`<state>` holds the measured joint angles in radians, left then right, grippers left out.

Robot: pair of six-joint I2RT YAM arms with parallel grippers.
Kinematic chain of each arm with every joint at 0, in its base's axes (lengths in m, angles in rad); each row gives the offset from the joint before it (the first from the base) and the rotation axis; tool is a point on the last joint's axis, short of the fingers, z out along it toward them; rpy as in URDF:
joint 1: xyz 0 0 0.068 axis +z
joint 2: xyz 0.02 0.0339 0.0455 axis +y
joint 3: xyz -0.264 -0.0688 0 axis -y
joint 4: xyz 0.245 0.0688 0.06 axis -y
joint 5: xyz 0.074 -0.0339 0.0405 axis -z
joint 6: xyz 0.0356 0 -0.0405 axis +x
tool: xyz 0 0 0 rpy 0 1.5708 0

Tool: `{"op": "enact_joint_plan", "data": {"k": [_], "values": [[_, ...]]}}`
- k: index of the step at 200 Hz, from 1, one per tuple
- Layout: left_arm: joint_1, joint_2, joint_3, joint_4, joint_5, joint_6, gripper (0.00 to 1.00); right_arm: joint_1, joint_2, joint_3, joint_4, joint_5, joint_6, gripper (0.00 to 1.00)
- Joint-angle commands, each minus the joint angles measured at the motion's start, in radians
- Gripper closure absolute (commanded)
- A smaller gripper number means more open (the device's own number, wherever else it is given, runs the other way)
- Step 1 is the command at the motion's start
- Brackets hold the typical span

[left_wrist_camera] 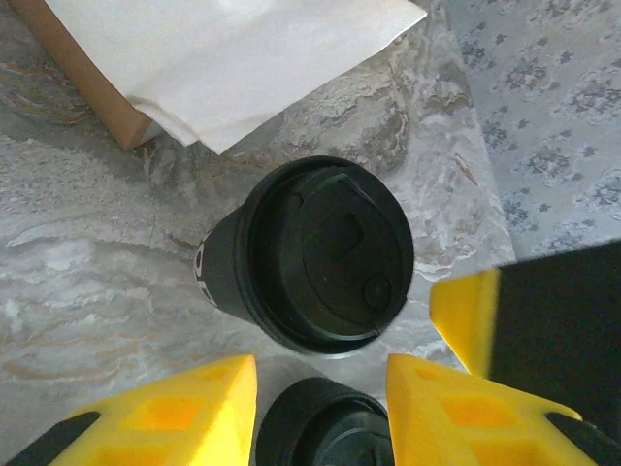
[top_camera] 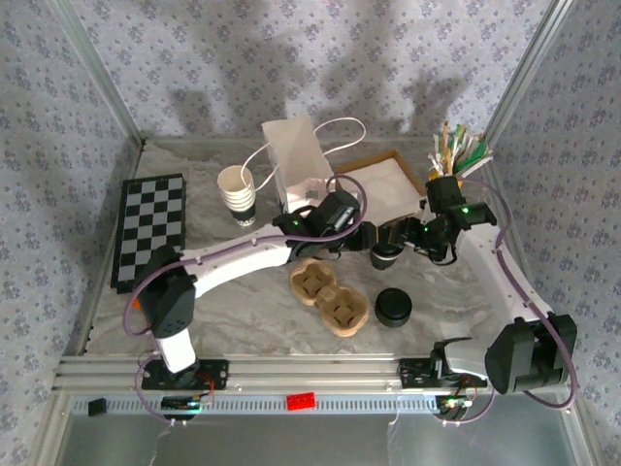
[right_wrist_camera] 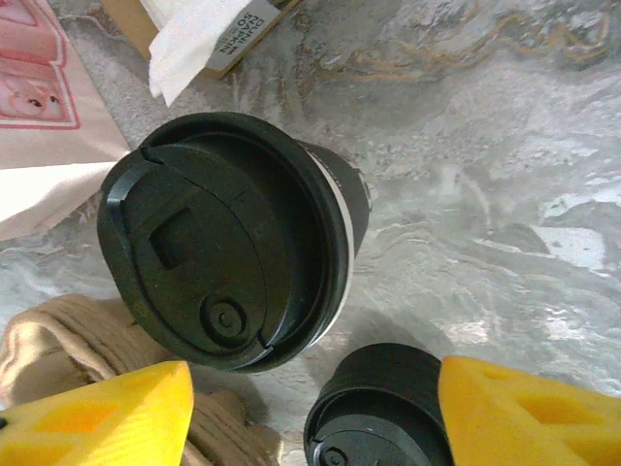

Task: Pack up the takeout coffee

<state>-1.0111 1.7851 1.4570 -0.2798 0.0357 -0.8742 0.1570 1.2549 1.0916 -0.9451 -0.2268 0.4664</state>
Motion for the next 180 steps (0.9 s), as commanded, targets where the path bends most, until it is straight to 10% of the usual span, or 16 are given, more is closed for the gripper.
{"op": "enact_joint_plan", "data": {"k": [1, 180], "values": [[0.014, 0.056, 0.07, 0.019, 0.032, 0.02, 0.6, -0.024, 0.007, -0.01, 0.038, -0.112, 0.001, 0.34], [0.032, 0.275, 0.223, -0.118, 0.078, 0.107, 0.61, -0.078, 0.085, -0.133, 0.092, -0.134, -0.046, 0.62]]}}
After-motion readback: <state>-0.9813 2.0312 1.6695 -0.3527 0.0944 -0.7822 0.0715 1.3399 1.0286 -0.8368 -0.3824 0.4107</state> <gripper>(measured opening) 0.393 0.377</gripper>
